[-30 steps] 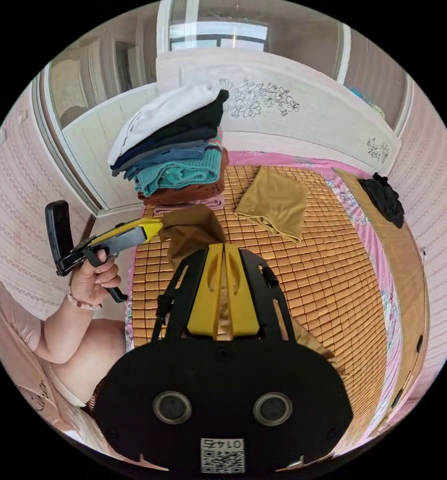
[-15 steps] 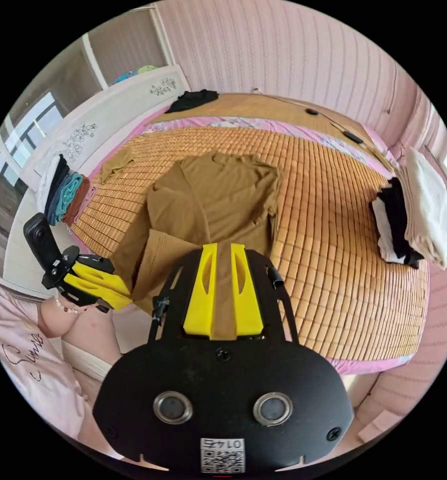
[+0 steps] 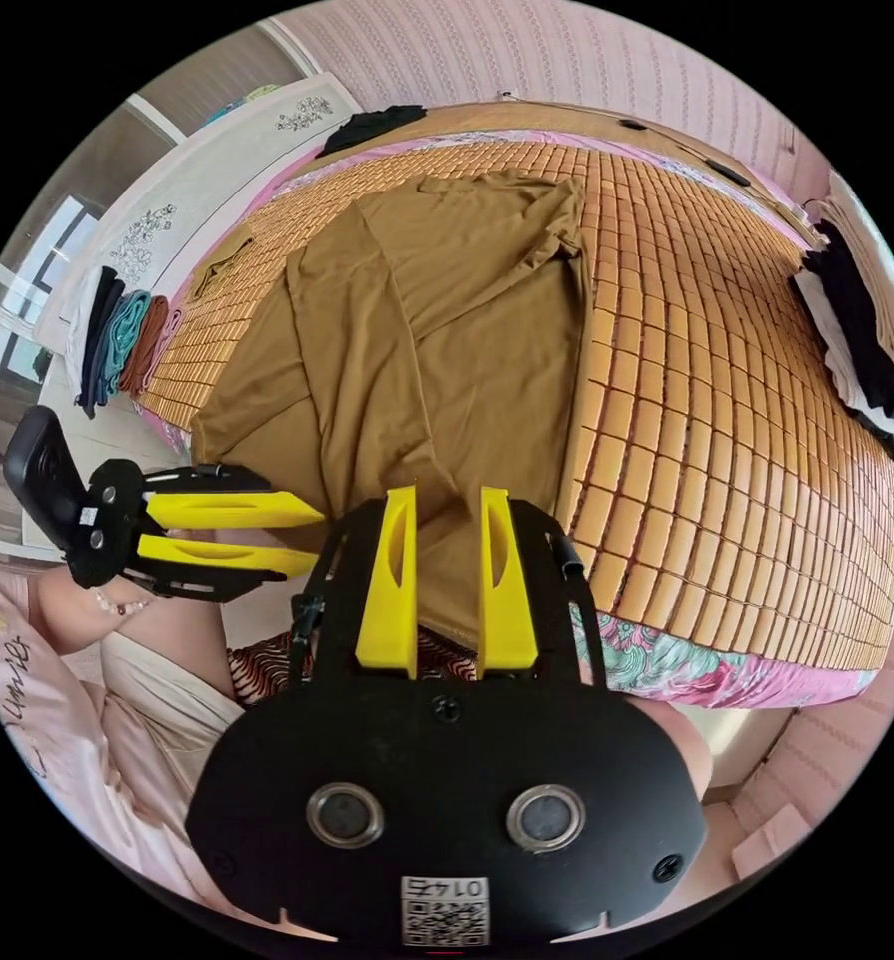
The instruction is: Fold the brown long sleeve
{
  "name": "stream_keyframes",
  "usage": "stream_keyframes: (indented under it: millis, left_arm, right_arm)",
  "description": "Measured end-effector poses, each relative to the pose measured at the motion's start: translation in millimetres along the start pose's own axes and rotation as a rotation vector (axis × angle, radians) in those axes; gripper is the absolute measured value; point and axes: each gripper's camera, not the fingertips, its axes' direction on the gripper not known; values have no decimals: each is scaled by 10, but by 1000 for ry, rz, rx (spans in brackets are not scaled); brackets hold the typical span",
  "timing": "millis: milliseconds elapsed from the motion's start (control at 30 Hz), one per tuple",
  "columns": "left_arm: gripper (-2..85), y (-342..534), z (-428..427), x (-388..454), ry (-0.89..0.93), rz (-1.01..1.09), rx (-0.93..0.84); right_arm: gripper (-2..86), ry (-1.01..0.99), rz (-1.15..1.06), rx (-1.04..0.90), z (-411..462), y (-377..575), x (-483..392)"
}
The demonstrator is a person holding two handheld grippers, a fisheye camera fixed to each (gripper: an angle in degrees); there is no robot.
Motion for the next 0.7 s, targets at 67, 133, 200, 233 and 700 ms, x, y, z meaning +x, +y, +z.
stream_keyframes:
  millis: [67, 133, 200, 233, 700]
  left_arm:
    - [65, -142, 208, 28, -1, 25, -78]
    - [53, -285, 336, 46, 22, 34, -101]
    - [51, -358, 298, 58, 65, 44, -67]
    - [51, -391, 259, 62, 92, 58, -46]
    - [52, -437, -596, -1952, -148, -154, 91]
  right_arm:
    - [14, -1, -13, -34, 51, 25, 36]
    - [4, -1, -14, -17, -21, 77, 95]
    - [0, -7, 9, 34, -260, 179, 218]
    - [0, -3, 17, 50, -324, 210, 254]
    - [94, 29, 1, 95, -498, -313, 1039]
